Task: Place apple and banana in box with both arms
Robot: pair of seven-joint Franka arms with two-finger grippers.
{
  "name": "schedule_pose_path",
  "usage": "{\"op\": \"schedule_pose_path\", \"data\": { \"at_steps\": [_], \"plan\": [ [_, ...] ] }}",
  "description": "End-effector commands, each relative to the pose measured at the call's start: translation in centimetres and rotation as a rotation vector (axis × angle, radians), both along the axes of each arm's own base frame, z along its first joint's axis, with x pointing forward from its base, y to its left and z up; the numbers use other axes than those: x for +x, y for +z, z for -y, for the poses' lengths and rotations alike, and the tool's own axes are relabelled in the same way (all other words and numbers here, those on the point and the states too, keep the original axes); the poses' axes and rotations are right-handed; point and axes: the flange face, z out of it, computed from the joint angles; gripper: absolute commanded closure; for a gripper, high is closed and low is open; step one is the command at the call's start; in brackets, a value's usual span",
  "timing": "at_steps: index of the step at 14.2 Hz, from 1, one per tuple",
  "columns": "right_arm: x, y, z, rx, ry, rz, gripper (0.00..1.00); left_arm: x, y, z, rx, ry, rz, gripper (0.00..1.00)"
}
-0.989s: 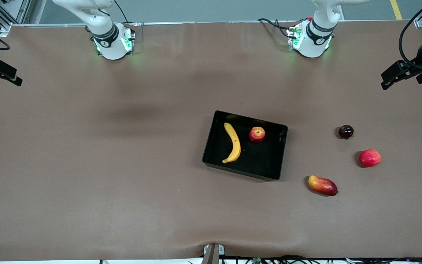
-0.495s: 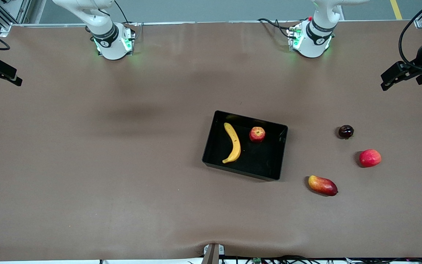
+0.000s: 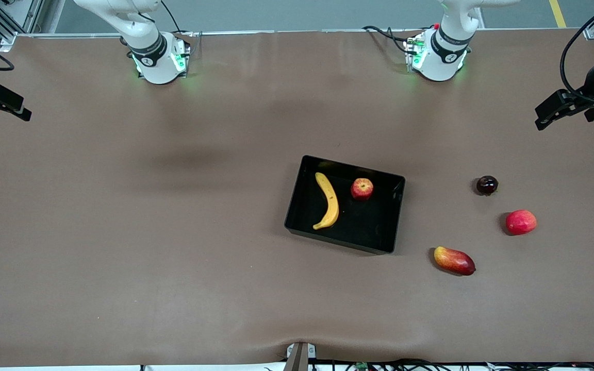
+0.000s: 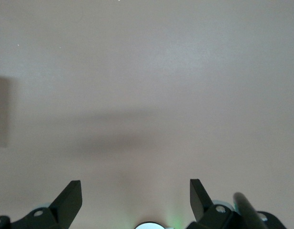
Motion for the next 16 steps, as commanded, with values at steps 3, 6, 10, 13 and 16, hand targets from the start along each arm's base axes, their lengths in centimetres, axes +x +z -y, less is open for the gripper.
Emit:
{"op": "schedule_pose_path", "data": {
  "at_steps": [3,6,10,13,16],
  "plan": [
    [-0.2,0.2,0.3,0.01,0.0,0.003,0.0,0.2,0.9,0.0,-0.026,-0.02,0.021,0.0],
    [-0.2,0.2,0.3,0.012,0.001,0.003,0.0,0.5,0.8,0.0,-0.025,-0.024,0.018,0.0],
    [-0.2,0.2,0.4,0.014,-0.001,0.002,0.0,1.2,-0.8,0.2,-0.024,-0.028,-0.015,0.0],
    [-0.2,0.1,0.4,0.014,-0.001,0.002,0.0,1.1,-0.5,0.9,-0.025,-0.048,-0.012,0.0],
    [-0.1,0.1,0.4,0.013,-0.001,0.003,0.0,0.7,-0.2,1.4,-0.035,-0.054,-0.016,0.0]
  ]
}}
